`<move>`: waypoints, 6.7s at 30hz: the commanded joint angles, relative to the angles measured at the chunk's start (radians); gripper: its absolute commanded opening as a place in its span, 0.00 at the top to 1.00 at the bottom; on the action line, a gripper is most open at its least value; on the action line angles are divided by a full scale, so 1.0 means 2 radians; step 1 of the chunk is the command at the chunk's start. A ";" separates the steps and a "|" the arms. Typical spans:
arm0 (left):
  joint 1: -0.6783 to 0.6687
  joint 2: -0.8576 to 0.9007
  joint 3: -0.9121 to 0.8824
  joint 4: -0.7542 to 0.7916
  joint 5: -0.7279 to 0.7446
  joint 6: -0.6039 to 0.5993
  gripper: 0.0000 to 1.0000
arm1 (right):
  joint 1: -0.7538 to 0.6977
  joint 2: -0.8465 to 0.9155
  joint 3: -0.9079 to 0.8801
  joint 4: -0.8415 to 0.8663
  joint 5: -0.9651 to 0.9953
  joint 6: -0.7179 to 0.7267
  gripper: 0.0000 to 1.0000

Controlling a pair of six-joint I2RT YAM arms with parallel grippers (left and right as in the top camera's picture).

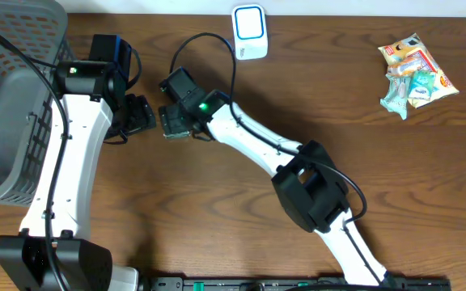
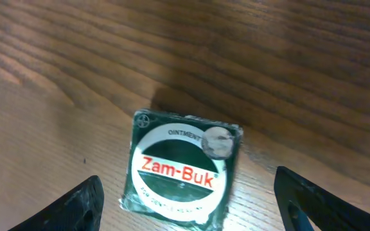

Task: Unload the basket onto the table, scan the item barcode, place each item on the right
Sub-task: 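Reach the right gripper to the green Zam-Buk tin and grasp it, then lift the Zam-Buk tin and rotate it in the right gripper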

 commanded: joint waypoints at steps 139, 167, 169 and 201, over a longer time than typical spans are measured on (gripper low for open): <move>0.002 0.003 -0.001 -0.002 -0.004 -0.003 0.02 | -0.095 -0.013 -0.033 -0.119 -0.041 -0.371 0.19; 0.002 0.003 -0.001 -0.002 -0.004 -0.003 0.02 | -0.091 -0.011 -0.037 -0.070 -0.036 -0.521 0.12; 0.002 0.003 -0.001 -0.002 -0.004 -0.003 0.03 | -0.091 -0.010 -0.039 -0.070 -0.048 -0.521 0.13; 0.002 0.003 -0.001 -0.002 -0.004 -0.003 0.02 | -0.101 -0.006 -0.038 -0.086 -0.073 -0.434 0.46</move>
